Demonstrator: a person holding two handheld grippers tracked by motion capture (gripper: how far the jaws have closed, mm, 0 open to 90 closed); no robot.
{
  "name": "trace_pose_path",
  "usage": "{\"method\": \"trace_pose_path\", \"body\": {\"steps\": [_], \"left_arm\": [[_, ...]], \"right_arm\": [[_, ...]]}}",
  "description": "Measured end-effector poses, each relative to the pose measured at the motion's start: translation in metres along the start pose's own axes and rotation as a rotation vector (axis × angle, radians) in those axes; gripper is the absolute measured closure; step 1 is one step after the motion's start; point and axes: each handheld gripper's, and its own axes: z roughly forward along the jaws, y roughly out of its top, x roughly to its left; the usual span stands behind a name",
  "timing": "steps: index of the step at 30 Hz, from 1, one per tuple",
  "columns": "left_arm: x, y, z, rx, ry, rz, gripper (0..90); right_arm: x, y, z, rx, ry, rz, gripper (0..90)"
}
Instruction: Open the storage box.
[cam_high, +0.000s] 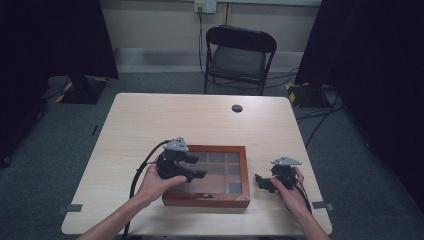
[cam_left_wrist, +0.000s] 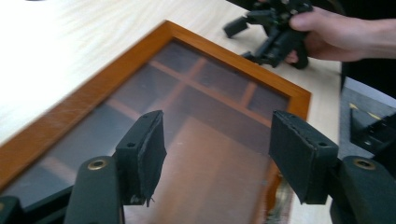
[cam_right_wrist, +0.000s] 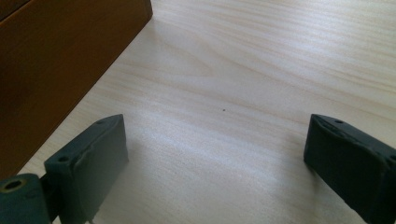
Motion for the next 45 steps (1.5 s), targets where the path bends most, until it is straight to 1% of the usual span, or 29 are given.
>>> {"method": "trace_pose_path", "body": {"steps": [1, 2, 5, 6, 7, 9, 10, 11, 12, 13, 14, 15, 16, 17, 20, 22, 23, 25, 26, 28, 30, 31, 36, 38, 40, 41, 42, 44, 45], "left_arm": [[-0.002, -0.001, 0.001, 0.005, -0.007, 0.007, 36.1], [-0.007, -0.003, 0.004, 0.008, -0.029, 0.020, 38.8], [-0.011, -0.005, 0.006, 0.021, -0.041, 0.033, 41.4], [-0.015, -0.008, 0.008, 0.033, -0.058, 0.043, 42.8], [-0.015, -0.008, 0.008, 0.033, -0.058, 0.043, 44.5], [-0.021, -0.015, 0.012, 0.044, -0.086, 0.052, 47.8], [-0.021, -0.015, 0.012, 0.044, -0.086, 0.052, 50.4], [-0.025, -0.020, 0.015, 0.070, -0.101, 0.065, 51.7], [-0.025, -0.020, 0.015, 0.070, -0.101, 0.065, 52.3], [-0.027, -0.021, 0.016, 0.081, -0.113, 0.070, 55.6], [-0.029, -0.023, 0.018, 0.079, -0.131, 0.070, 57.4], [-0.029, -0.023, 0.018, 0.079, -0.131, 0.070, 59.6], [-0.029, -0.023, 0.018, 0.078, -0.145, 0.066, 59.6], [-0.032, -0.024, 0.019, 0.081, -0.154, 0.076, 62.9], [-0.032, -0.028, 0.020, 0.099, -0.159, 0.074, 67.9], [-0.032, -0.030, 0.020, 0.100, -0.155, 0.083, 70.3], [-0.033, -0.031, 0.020, 0.093, -0.163, 0.079, 70.3], [-0.033, -0.031, 0.020, 0.102, -0.160, 0.086, 72.6], [-0.033, -0.032, 0.021, 0.113, -0.146, 0.082, 72.9], [-0.033, -0.033, 0.023, 0.111, -0.151, 0.080, 73.5], [-0.034, -0.035, 0.025, 0.118, -0.147, 0.087, 74.8], [-0.035, -0.036, 0.026, 0.119, -0.133, 0.098, 76.2], [-0.035, -0.037, 0.027, 0.100, -0.133, 0.100, 77.7], [-0.037, -0.039, 0.027, 0.092, -0.126, 0.100, 77.7], [-0.038, -0.039, 0.027, 0.085, -0.106, 0.114, 78.8], [-0.038, -0.039, 0.027, 0.085, -0.106, 0.114, 79.8], [-0.037, -0.040, 0.028, 0.075, -0.120, 0.099, 79.9], [-0.038, -0.041, 0.027, 0.073, -0.108, 0.108, 80.0], [-0.038, -0.040, 0.027, 0.089, -0.106, 0.111, 80.2]], "right_arm": [[0.000, 0.000, 0.000, 0.000, 0.000, 0.000, 5.4], [0.000, 0.000, 0.000, 0.000, 0.000, 0.000, 5.4], [0.000, 0.000, 0.000, 0.000, 0.000, 0.000, 5.4], [0.000, 0.000, 0.000, 0.000, 0.000, 0.000, 5.4], [0.000, 0.000, 0.000, 0.000, 0.000, 0.000, 5.4], [0.000, 0.000, 0.000, 0.000, 0.000, 0.000, 5.4], [0.000, 0.000, 0.000, 0.000, 0.000, 0.000, 5.4], [0.000, 0.000, 0.000, 0.000, 0.000, 0.000, 5.4], [0.000, 0.000, 0.000, 0.000, 0.000, 0.000, 5.4], [0.000, 0.000, 0.000, 0.000, 0.000, 0.000, 5.4], [0.000, 0.000, 0.000, 0.000, 0.000, 0.000, 5.4], [0.000, 0.000, 0.000, 0.000, 0.000, 0.000, 5.4], [0.000, 0.000, 0.000, 0.000, 0.000, 0.000, 5.4], [0.000, 0.000, 0.000, 0.000, 0.000, 0.000, 5.4], [0.000, 0.000, 0.000, 0.000, 0.000, 0.000, 5.4], [0.000, 0.000, 0.000, 0.000, 0.000, 0.000, 5.4], [0.000, 0.000, 0.000, 0.000, 0.000, 0.000, 5.4], [0.000, 0.000, 0.000, 0.000, 0.000, 0.000, 5.4], [0.000, 0.000, 0.000, 0.000, 0.000, 0.000, 5.4], [0.000, 0.000, 0.000, 0.000, 0.000, 0.000, 5.4], [0.000, 0.000, 0.000, 0.000, 0.000, 0.000, 5.4], [0.000, 0.000, 0.000, 0.000, 0.000, 0.000, 5.4], [0.000, 0.000, 0.000, 0.000, 0.000, 0.000, 5.4], [0.000, 0.000, 0.000, 0.000, 0.000, 0.000, 5.4], [0.000, 0.000, 0.000, 0.000, 0.000, 0.000, 5.4], [0.000, 0.000, 0.000, 0.000, 0.000, 0.000, 5.4], [0.000, 0.000, 0.000, 0.000, 0.000, 0.000, 5.4], [0.000, 0.000, 0.000, 0.000, 0.000, 0.000, 5.4], [0.000, 0.000, 0.000, 0.000, 0.000, 0.000, 5.4]]}}
